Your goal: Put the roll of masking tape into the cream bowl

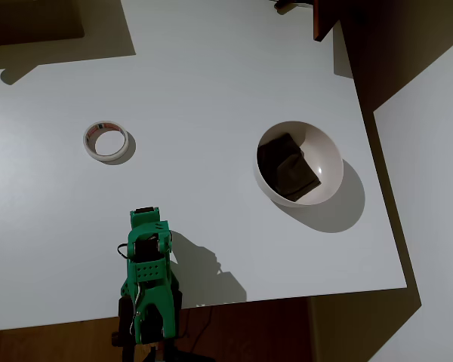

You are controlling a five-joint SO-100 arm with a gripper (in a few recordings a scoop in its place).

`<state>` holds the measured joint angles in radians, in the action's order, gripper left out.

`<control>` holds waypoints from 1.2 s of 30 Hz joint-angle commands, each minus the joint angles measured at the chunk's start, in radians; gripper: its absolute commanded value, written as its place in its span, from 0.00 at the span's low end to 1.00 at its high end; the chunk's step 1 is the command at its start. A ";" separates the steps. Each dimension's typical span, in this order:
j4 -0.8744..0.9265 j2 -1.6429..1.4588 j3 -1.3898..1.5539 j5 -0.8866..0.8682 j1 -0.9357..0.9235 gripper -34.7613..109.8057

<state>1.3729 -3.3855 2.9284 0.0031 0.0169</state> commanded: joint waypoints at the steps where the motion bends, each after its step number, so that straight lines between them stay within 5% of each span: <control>1: 0.012 -0.005 -0.014 -0.025 0.018 0.18; 26: -0.003 0.034 -0.147 -0.057 0.006 0.18; 36: 0.023 0.612 -0.715 -0.092 0.067 0.18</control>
<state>1.3652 -2.9590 2.4850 -0.0690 0.0368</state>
